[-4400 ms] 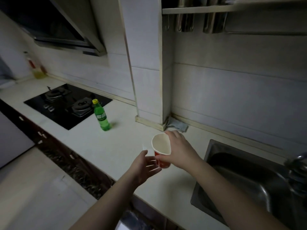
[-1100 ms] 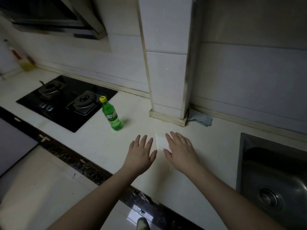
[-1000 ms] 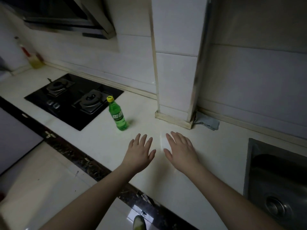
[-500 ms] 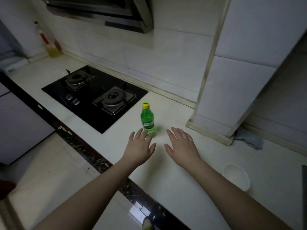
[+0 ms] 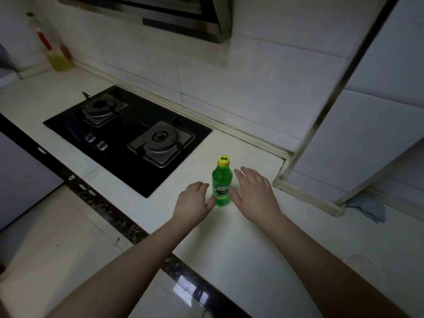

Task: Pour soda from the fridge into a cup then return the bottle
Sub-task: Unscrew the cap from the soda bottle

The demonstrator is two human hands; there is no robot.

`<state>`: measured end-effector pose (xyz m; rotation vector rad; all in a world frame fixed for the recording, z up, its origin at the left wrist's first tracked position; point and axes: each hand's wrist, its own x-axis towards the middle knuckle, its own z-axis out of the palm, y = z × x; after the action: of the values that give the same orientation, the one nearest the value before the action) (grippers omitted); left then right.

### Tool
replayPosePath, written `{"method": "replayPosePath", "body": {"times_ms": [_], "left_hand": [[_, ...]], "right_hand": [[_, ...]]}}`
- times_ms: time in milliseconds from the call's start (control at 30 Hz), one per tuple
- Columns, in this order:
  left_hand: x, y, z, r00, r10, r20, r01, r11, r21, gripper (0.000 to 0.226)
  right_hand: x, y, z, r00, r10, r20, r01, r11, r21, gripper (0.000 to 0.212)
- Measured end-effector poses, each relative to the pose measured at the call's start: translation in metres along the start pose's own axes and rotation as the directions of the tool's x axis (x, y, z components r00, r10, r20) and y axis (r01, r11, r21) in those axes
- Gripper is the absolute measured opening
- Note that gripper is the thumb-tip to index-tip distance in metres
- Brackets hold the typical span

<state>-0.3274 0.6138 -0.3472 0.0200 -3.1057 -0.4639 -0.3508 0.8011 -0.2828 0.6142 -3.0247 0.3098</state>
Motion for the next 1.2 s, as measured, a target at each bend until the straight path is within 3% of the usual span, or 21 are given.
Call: {"method": "replayPosePath", "body": {"times_ms": [67, 133, 267, 367, 467, 533, 667, 800, 967, 1200], "left_hand": [[0.009, 0.0, 0.004, 0.995, -0.087, 0.052, 0.094, 0.982, -0.164, 0.066], [0.02, 0.005, 0.008, 0.981, -0.152, 0.124, 0.189, 0.902, -0.389, 0.079], [0.037, 0.016, 0.015, 0.943, -0.192, 0.273, 0.334, 0.547, -0.768, 0.101], [0.047, 0.025, 0.021, 0.956, -0.163, 0.243, 0.292, 0.467, -0.835, 0.082], [0.054, 0.032, 0.024, 0.955, -0.204, 0.214, 0.288, 0.476, -0.831, 0.063], [0.055, 0.036, 0.025, 0.949, -0.252, 0.191, 0.299, 0.513, -0.805, 0.056], [0.042, 0.038, 0.024, 0.958, -0.245, 0.147, 0.27, 0.602, -0.751, 0.054], [0.022, 0.042, 0.015, 0.973, -0.211, 0.093, 0.217, 0.703, -0.677, 0.054], [-0.011, 0.062, -0.004, 0.981, -0.187, 0.05, 0.175, 0.746, -0.643, 0.05], [-0.037, 0.094, -0.029, 0.994, -0.1, -0.032, 0.062, 0.8, -0.597, 0.046]], "right_hand": [[0.008, -0.001, -0.005, 1.0, 0.007, -0.019, -0.007, 1.0, 0.0, 0.058], [0.017, -0.003, -0.01, 0.999, 0.012, -0.038, -0.012, 1.0, 0.004, 0.057], [0.035, -0.008, -0.017, 0.997, 0.032, -0.071, -0.029, 0.998, 0.047, 0.054], [0.045, -0.015, -0.021, 0.998, 0.05, -0.044, -0.044, 0.99, 0.132, 0.05], [0.052, -0.022, -0.023, 0.995, 0.094, 0.02, -0.096, 0.961, 0.261, 0.045], [0.055, -0.025, -0.025, 0.994, 0.107, 0.026, -0.11, 0.962, 0.251, 0.041], [0.054, -0.023, -0.033, 0.995, 0.1, -0.007, -0.098, 0.984, 0.148, 0.034], [0.046, -0.02, -0.053, 0.992, 0.121, 0.027, -0.123, 0.989, 0.077, 0.044], [0.021, -0.027, -0.089, 0.989, 0.148, 0.011, -0.141, 0.962, -0.233, 0.063], [-0.014, -0.026, -0.115, 0.98, 0.196, -0.045, -0.2, 0.939, -0.279, 0.061]]}}
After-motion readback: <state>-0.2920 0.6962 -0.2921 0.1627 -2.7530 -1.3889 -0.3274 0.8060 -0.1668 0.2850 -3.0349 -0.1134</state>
